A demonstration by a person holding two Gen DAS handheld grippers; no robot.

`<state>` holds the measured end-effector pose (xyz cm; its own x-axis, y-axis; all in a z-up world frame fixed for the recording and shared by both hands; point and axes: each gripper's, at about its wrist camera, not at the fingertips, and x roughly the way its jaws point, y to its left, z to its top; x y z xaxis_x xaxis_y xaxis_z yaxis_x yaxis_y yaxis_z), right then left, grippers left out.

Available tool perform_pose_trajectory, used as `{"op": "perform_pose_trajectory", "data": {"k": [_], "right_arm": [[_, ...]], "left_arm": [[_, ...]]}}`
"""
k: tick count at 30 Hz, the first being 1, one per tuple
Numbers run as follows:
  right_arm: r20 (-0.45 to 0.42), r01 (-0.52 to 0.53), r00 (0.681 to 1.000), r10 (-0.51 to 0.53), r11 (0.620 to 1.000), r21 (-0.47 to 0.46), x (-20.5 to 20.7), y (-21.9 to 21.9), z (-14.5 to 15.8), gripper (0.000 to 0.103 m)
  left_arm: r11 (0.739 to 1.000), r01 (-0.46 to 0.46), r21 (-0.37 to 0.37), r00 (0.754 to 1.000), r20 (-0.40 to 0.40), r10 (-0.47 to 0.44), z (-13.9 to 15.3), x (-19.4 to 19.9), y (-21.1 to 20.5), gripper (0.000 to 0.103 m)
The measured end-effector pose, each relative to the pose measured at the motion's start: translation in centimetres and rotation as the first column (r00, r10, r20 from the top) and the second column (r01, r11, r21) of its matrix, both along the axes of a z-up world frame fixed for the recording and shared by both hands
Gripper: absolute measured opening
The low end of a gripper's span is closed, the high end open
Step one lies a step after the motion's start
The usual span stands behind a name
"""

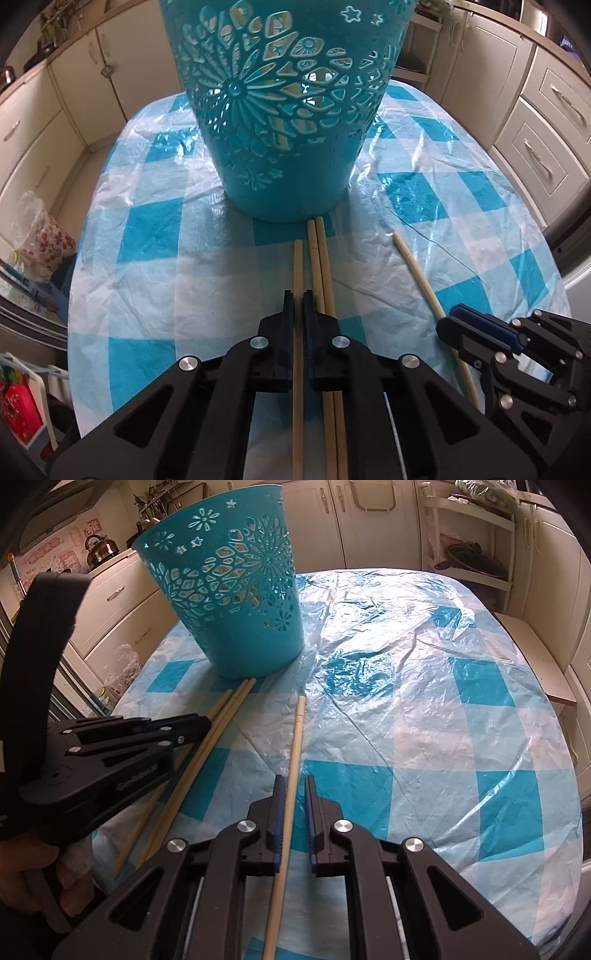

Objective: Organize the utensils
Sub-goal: 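Pinch another chopstick from the bundle with the left tool, then lift the left tool's chopstick over the teal basket and release it inside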

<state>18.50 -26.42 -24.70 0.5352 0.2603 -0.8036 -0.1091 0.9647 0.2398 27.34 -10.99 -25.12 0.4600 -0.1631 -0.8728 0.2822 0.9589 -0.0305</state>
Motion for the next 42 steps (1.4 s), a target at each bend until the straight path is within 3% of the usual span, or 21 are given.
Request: {"op": "perform_pose_trajectory", "data": {"k": [6,10,13,17,20,25,31,36,42], "right_arm": [[0.000,0.011,1.000,-0.011,1.000,0.005,-0.2,-0.3,0.0,0.011],[-0.003,0.019,1.000,-0.019,1.000,0.014,-0.3,-0.4,0.0,0.011],[-0.004,0.023,1.000,-0.023,1.000,0.020,-0.3,-0.3,0.0,0.011],[-0.005,0.019,1.000,-0.019,1.000,0.023,-0.2,-0.3,0.0,0.011],[-0.010,0.028,1.000,-0.028,0.999,0.033,-0.1,-0.6,-0.1,0.011],[-0.014,0.036,0.999,-0.035,0.998,0.055,-0.1,-1.0,-0.1,0.011],[-0.018,0.041,0.999,-0.040,0.996,0.081,0.2,-1.3,-0.1,0.011],[-0.030,0.044,0.999,-0.041,0.995,0.095,0.5,-1.6,-0.1,0.012],[-0.044,0.043,0.998,-0.038,0.993,0.107,0.9,-1.6,-0.2,0.012]], "left_arm": [[0.996,-0.017,-0.093,1.000,0.001,0.017,2.4,-2.2,1.6,0.005],[0.969,-0.042,-0.244,0.998,0.043,0.055,7.5,-4.0,4.1,0.005],[0.939,-0.035,-0.342,0.986,0.143,0.089,12.5,-4.4,5.4,0.005],[0.902,0.004,-0.431,0.927,0.340,0.158,18.9,-4.0,5.9,0.005],[0.883,0.006,-0.470,0.854,0.462,0.240,21.9,-2.9,5.6,0.005],[0.854,-0.019,-0.519,0.767,0.540,0.346,23.3,0.2,4.7,0.005],[0.878,-0.089,-0.471,0.655,0.637,0.408,23.0,4.4,2.9,0.005],[0.885,-0.126,-0.449,0.649,0.637,0.416,21.4,8.0,2.3,0.005],[0.897,-0.154,-0.415,0.671,0.623,0.403,18.8,10.1,1.7,0.005]]}}
